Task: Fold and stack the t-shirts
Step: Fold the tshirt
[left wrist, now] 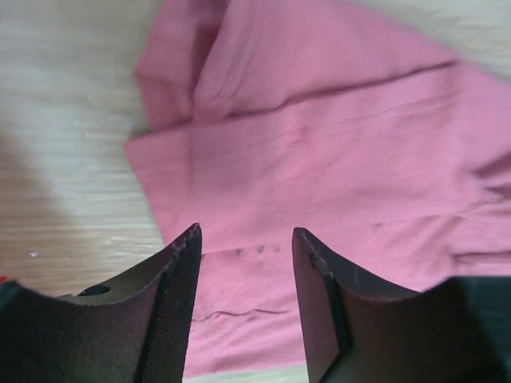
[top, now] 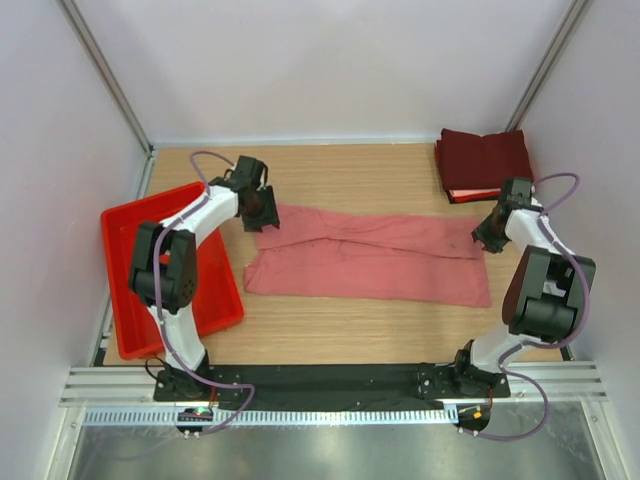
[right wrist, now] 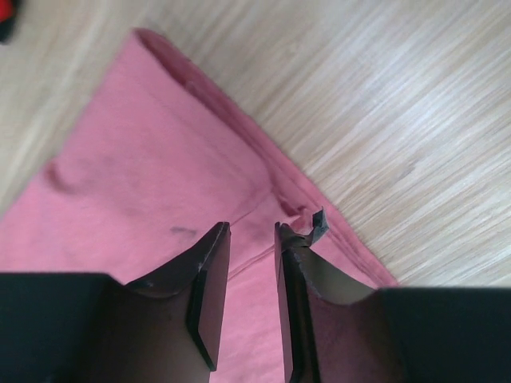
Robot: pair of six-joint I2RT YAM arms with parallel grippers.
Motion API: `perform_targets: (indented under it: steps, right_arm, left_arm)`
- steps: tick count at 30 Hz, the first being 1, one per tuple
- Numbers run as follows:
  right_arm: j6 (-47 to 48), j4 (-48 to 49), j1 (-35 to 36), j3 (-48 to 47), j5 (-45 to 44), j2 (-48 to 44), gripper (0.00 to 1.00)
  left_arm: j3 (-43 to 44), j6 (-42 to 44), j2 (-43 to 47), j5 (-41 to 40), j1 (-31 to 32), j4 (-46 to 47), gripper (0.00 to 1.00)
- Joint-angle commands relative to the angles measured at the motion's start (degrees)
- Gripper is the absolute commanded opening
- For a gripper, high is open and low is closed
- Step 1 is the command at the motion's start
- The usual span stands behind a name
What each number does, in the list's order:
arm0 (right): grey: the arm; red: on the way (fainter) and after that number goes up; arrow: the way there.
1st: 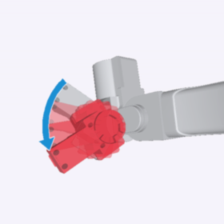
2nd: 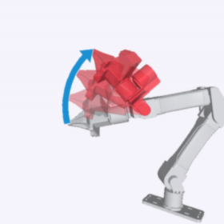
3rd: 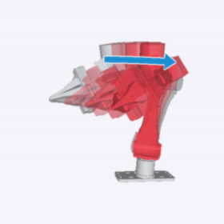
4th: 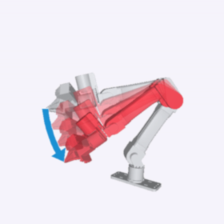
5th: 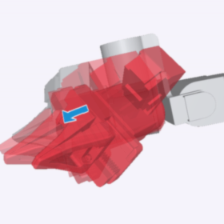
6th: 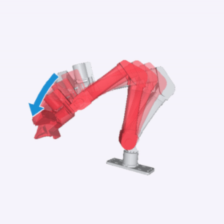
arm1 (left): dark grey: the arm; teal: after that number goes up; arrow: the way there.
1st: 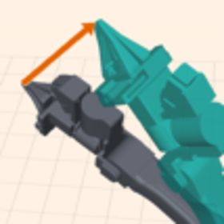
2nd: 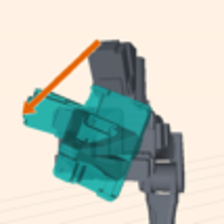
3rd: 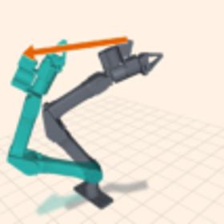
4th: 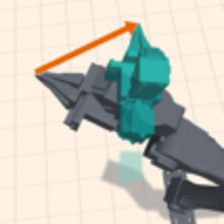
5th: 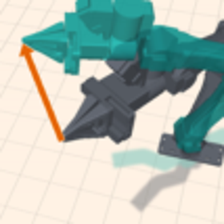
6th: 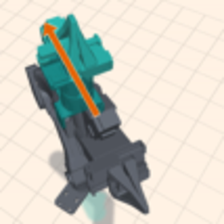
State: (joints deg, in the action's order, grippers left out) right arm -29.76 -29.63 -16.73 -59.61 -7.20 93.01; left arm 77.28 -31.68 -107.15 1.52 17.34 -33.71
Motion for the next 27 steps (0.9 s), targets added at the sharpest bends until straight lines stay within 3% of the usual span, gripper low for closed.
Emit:
perform_targets:
  steps: [1, 10, 27]
  right_arm:
    - [0.9, -2.1, -0.2, -3.5, 3.9, -5.5, 0.36]
    - [2.0, 1.1, 2.2, -1.7, 16.6, -10.6, 0.39]
    - [3.1, 2.7, 5.1, -3.1, 22.2, -9.7, 0.40]
  left_arm:
    - [9.4, 5.6, -1.1, 5.6, -2.5, -1.0, 0.50]
    - [17.9, 17.6, -10.9, 23.7, -4.2, -1.4, 0.47]
    - [26.2, 24.5, -20.3, 25.6, -2.2, -2.8, 0.46]
